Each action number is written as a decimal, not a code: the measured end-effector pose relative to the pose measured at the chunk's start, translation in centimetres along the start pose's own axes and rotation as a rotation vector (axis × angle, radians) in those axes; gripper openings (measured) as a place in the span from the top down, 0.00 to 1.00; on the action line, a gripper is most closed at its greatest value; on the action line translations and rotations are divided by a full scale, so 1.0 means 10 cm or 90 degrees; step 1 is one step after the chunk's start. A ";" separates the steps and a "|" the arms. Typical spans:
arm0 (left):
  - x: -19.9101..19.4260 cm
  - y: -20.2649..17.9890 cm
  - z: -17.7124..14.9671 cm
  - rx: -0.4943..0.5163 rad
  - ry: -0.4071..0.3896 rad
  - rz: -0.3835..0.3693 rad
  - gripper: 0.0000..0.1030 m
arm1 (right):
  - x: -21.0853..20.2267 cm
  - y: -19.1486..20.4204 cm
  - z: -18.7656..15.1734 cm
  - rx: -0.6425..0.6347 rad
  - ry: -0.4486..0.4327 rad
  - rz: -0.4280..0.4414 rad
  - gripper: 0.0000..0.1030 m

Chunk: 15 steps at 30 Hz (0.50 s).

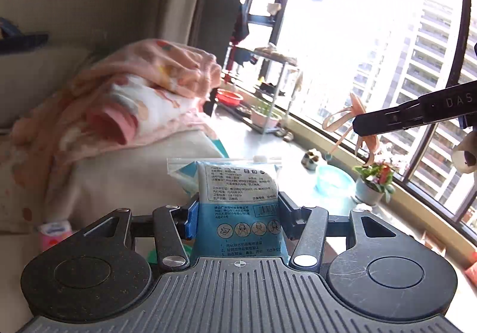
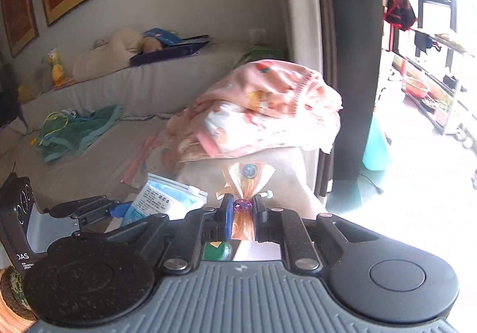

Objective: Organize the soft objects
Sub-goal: 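Carry the packet and bow clip over the pink box and open both tools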

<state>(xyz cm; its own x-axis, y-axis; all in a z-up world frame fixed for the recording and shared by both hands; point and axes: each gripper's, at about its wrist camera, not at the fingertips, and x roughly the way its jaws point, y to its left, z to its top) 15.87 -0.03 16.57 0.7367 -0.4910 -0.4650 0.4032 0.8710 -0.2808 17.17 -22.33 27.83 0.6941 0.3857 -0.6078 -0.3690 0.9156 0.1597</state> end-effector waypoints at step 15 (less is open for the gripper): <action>1.09 -0.29 -0.71 -0.063 0.089 -0.051 0.44 | 1.62 -0.93 -0.54 0.113 0.172 -0.031 0.86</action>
<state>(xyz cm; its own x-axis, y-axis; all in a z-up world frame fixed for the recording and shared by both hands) 18.87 -7.99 6.36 0.6187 -0.5630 -0.5480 0.3971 0.8259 -0.4002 28.56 -25.19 12.30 0.5110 0.3186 -0.7984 -0.2087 0.9470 0.2443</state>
